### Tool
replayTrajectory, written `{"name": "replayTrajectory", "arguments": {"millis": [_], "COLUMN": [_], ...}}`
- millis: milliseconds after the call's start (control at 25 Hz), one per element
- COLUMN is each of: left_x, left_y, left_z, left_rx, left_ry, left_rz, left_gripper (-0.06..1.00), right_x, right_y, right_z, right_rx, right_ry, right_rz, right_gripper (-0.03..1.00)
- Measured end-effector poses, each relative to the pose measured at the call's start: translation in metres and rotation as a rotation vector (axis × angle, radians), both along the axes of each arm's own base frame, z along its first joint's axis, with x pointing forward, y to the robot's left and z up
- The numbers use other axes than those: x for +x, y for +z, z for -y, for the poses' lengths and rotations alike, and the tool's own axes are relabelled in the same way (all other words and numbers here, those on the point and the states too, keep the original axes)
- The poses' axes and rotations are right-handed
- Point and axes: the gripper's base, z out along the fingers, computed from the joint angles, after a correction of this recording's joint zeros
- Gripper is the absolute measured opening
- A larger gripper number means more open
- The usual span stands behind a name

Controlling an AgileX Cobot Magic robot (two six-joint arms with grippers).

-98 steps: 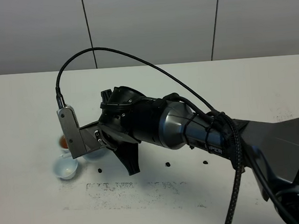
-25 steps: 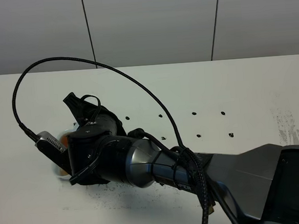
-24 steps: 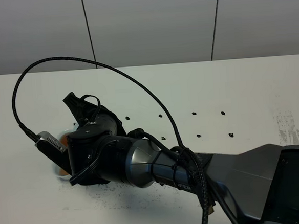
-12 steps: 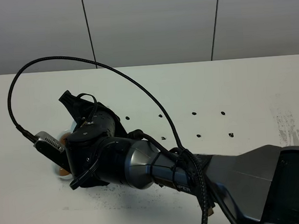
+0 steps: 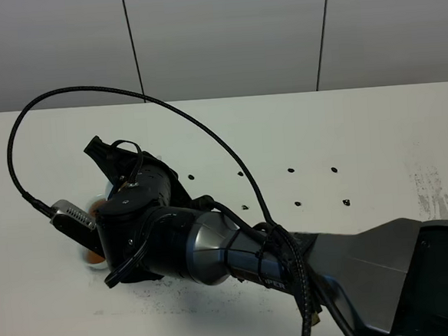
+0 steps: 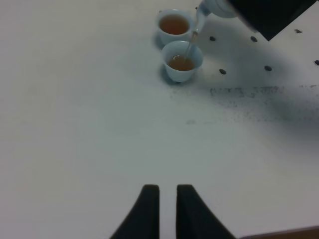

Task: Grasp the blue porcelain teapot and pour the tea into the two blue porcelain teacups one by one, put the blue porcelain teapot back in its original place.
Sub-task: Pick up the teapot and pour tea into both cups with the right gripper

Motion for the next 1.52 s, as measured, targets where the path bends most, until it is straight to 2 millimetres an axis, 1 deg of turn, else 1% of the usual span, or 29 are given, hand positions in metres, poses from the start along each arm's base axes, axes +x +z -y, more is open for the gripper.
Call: {"name": "replayTrajectory", "arguments": {"millis": [440,1520], "left_x": [0.0000,0.0000], "left_y": [0.0000,0.0000], "left_z": [0.0000,0.0000], "left_rx": [0.000,0.000], "left_ry": [0.000,0.000], "left_rz": [0.000,0.000], "left_gripper": [0.11,0.11], "right_x": [0.0007,0.0010], "right_y": [0.0013,0.0027], "right_z": [-0.0006,-0.0026], "right_rx": [-0.030,-0.021], "right_ry": [0.027,0.046], "right_rz": [0.025,0.040], "right_gripper": [0.03,0.03]}}
